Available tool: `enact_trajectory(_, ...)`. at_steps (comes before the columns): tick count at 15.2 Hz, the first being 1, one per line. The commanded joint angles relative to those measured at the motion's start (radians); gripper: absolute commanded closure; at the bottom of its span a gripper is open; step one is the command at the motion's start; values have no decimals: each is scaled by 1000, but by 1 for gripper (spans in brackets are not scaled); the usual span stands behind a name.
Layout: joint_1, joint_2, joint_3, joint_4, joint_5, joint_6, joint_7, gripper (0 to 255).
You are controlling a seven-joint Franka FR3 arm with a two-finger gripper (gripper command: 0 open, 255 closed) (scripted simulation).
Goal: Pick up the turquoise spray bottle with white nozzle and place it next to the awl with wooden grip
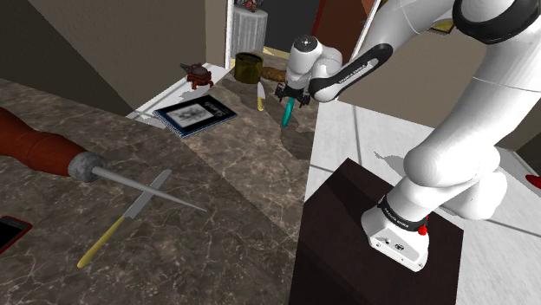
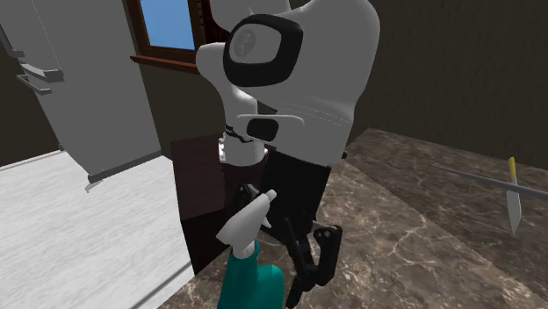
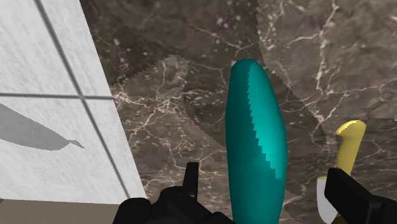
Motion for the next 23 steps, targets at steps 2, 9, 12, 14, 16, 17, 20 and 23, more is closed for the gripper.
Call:
enact_trajectory(2,0,8,-3,2,-11,4,8,0)
enact_trajectory(9,0,7,-3,2,-11,4,7,255)
enact_trajectory(12,0,8,-3,2,-11,4,8,255)
enact_trajectory(14,0,8,-3,2,-11,4,8,255)
enact_trajectory(16,0,8,-3,2,-11,4,8,255)
enact_trajectory(17,0,8,-4,2,-11,4,8,255)
enact_trajectory(20,-7,-26,8,-1,40,-11,-40,255)
enact_trajectory(23,-13,-59,18,-1,91,-27,-87,255)
